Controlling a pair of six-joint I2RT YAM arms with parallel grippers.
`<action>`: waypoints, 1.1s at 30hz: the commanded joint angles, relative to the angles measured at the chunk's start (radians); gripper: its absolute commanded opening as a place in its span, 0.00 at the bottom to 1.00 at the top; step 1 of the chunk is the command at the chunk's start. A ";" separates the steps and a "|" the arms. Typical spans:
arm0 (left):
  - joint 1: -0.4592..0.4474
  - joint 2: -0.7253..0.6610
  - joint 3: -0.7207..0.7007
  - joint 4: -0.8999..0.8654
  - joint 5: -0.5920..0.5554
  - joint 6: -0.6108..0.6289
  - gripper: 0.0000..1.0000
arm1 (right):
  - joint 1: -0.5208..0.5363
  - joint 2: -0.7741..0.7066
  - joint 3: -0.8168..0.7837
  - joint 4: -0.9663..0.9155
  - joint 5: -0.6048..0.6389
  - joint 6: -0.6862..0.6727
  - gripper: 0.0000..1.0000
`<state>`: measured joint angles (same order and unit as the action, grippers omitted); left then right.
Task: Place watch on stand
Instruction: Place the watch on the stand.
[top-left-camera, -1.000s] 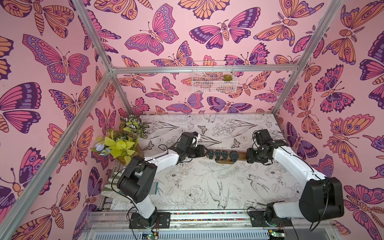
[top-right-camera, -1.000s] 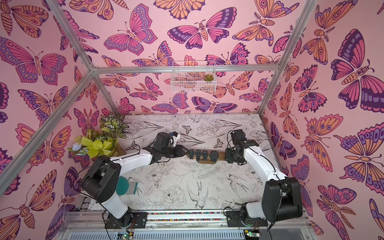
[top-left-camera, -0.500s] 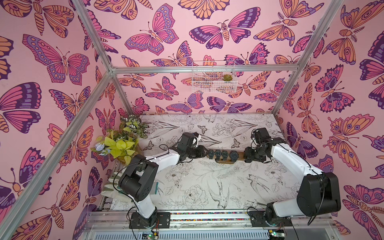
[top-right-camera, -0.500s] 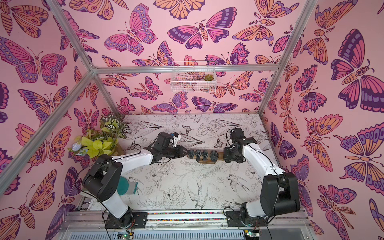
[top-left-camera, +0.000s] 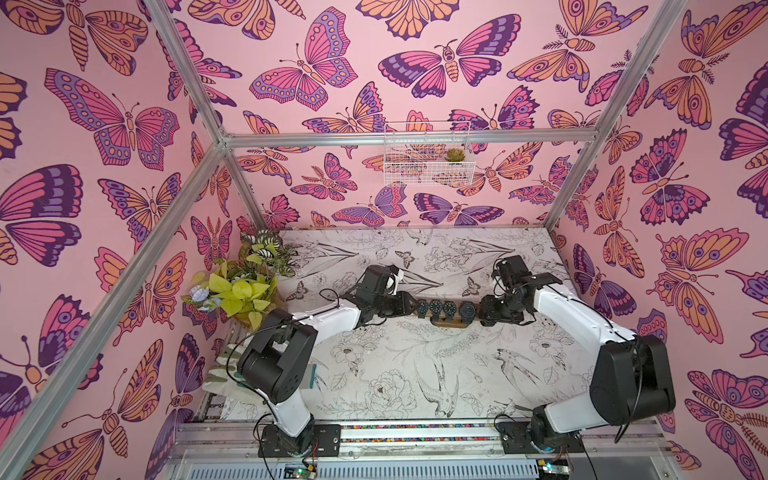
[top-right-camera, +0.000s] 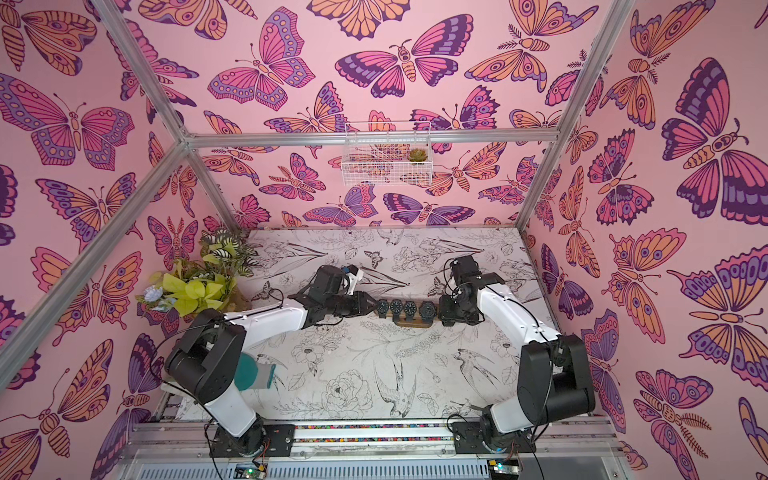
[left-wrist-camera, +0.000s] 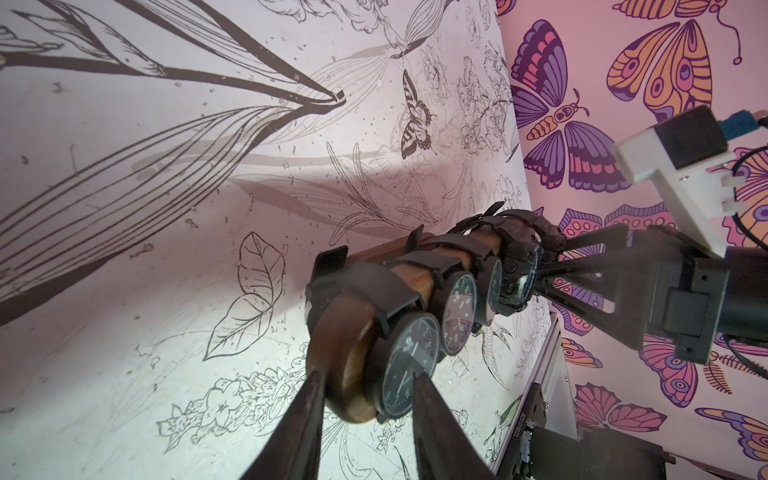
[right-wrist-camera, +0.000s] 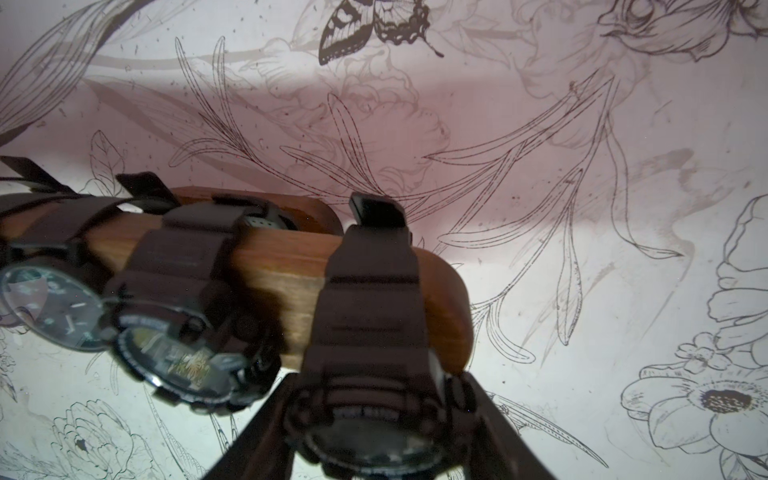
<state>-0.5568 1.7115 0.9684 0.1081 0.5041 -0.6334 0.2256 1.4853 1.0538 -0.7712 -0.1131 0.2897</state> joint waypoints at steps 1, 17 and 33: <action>-0.004 0.007 0.013 0.013 0.003 0.006 0.38 | 0.018 0.010 0.024 0.008 0.006 0.015 0.54; -0.004 -0.015 0.006 0.013 -0.012 0.002 0.39 | 0.018 -0.045 0.011 0.013 0.018 0.010 0.68; 0.044 -0.364 -0.070 -0.254 -0.315 0.153 0.60 | 0.015 -0.354 0.067 -0.082 0.193 0.022 0.71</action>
<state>-0.5430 1.4559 0.9173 -0.0109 0.3439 -0.5823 0.2363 1.1961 1.0664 -0.8253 -0.0124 0.2916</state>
